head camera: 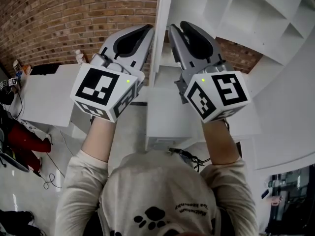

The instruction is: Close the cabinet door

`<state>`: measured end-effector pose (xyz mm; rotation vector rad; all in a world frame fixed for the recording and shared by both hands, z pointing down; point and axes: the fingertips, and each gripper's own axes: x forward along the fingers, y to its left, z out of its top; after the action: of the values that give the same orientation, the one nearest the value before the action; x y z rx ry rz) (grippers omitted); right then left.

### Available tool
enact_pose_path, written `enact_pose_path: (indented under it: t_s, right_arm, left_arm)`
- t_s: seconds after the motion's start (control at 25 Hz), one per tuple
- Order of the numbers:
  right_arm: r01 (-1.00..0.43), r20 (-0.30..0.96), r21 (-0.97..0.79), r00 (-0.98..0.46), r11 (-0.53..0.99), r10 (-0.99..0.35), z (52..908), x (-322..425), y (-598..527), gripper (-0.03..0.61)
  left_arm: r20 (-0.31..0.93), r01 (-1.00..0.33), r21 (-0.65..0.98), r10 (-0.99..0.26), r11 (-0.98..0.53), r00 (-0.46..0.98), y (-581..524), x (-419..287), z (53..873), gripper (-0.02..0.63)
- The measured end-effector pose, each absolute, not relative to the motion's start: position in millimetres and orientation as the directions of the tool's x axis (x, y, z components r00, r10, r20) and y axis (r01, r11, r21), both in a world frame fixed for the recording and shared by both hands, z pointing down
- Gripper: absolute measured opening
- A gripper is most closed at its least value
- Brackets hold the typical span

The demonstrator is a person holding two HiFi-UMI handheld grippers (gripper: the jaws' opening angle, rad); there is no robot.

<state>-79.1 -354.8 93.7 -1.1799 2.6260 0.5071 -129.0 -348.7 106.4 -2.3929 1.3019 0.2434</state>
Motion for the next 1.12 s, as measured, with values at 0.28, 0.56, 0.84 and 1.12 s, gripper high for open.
enact_pose_path:
  t_s: [0.28, 0.56, 0.84, 1.12]
  right_arm:
    - [-0.737, -0.317, 0.249, -0.675, 0.629, -0.666, 76.1, -94.1, -357.0, 0.138]
    - [-0.751, -0.320, 0.259, -0.660, 0.607, -0.680, 57.2, -100.5, -358.4, 0.147]
    - [-0.766, -0.298, 0.277, -0.643, 0.581, -0.705, 45.4, -110.5, -363.8, 0.164]
    - [-0.793, -0.282, 0.255, -0.608, 0.553, -0.742, 47.2, -117.8, -373.0, 0.169]
  left_arm:
    - [-0.357, -0.839, -0.291, -0.761, -0.460, 0.541, -352.7, -134.9, 86.9, 0.009]
    - [-0.348, -0.828, -0.287, -0.753, -0.482, 0.559, -354.5, -132.1, 84.3, 0.009]
    - [-0.336, -0.818, -0.286, -0.747, -0.500, 0.574, -357.4, -133.0, 85.8, 0.009]
    - [-0.312, -0.796, -0.274, -0.733, -0.539, 0.604, -361.6, -135.4, 94.0, 0.009]
